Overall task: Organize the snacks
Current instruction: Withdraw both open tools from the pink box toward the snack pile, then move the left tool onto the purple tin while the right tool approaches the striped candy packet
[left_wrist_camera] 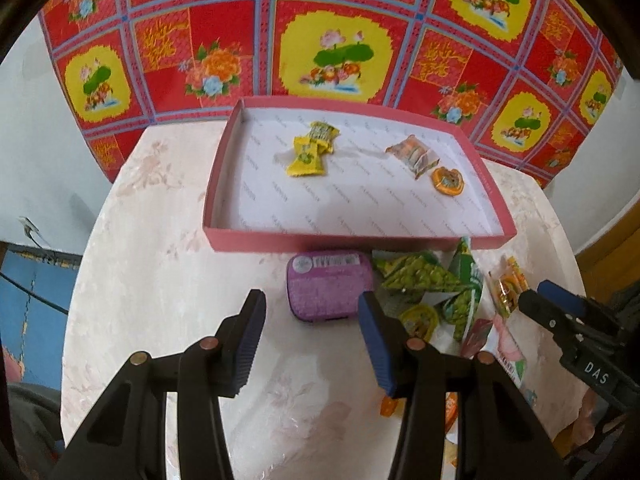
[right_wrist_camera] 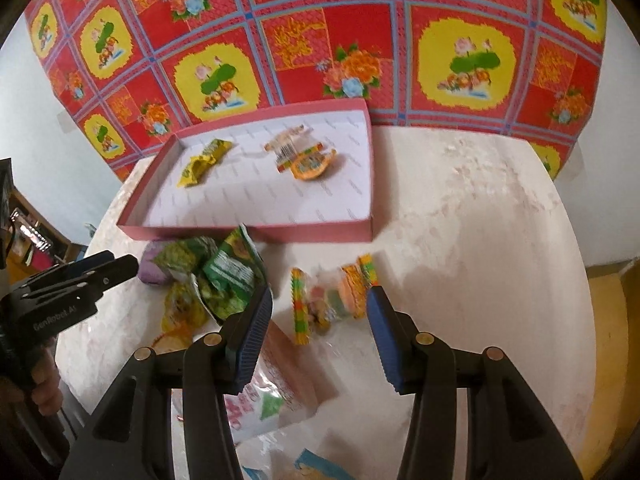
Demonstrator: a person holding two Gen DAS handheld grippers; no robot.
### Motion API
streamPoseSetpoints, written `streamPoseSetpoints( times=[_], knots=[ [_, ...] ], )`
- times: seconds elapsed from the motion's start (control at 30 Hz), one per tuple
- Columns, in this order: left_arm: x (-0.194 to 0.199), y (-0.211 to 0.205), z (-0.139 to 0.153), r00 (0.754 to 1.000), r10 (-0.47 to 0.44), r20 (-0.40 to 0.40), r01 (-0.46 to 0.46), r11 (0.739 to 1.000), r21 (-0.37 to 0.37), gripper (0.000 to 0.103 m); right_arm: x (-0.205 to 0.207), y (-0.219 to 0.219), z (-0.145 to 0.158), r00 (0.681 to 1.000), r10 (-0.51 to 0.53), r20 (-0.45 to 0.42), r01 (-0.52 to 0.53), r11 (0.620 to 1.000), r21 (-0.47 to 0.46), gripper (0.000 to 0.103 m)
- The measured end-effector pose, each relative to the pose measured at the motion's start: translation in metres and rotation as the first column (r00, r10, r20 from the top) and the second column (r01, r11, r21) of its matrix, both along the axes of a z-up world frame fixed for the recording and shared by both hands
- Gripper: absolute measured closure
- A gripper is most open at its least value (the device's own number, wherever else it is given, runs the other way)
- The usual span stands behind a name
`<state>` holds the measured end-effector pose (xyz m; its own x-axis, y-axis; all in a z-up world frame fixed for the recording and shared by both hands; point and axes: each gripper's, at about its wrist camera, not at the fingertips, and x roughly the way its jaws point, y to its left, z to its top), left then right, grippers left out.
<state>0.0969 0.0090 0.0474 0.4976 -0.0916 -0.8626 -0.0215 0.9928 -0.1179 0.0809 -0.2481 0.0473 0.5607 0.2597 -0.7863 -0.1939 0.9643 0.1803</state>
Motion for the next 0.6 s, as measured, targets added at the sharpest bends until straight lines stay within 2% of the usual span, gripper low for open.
streamPoseSetpoints(
  times=[0.3,0.6],
  knots=[
    [-0.001,0.005,-0.010,1.000,0.009,-0.012,-0.009,1.000,-0.010,0.052,-0.004,-0.013,-0.014,0.999,-0.029,-0.021,0.029,0.999,0.017,0.052],
    [0.004,-0.009,-0.019,0.999,-0.027,-0.027,0.026,0.999,-0.034,0.050,-0.002,-0.014,-0.021,0.999,-0.020,-0.027,0.021,0.999,0.034,0.052]
  ],
)
